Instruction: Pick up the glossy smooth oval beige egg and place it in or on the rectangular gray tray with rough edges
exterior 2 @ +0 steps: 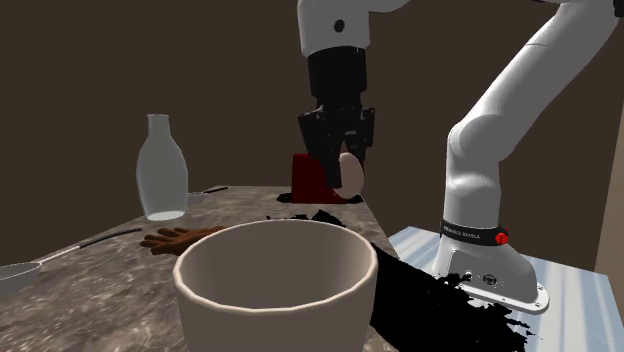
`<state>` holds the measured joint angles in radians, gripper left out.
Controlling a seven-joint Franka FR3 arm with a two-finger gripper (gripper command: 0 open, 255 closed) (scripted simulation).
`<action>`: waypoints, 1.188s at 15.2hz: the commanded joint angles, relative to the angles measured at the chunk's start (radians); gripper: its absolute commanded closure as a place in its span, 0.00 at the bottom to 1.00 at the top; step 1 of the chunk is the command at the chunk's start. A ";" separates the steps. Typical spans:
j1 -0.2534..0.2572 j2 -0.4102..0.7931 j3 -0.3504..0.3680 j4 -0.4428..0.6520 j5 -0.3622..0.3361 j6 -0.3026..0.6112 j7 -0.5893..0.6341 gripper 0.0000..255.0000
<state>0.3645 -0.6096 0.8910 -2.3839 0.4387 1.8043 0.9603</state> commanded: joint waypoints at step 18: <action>-0.024 0.061 0.095 -0.097 0.027 0.165 0.010 0.00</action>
<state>0.3400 -0.5481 0.9858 -2.4811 0.4652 1.9695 0.9702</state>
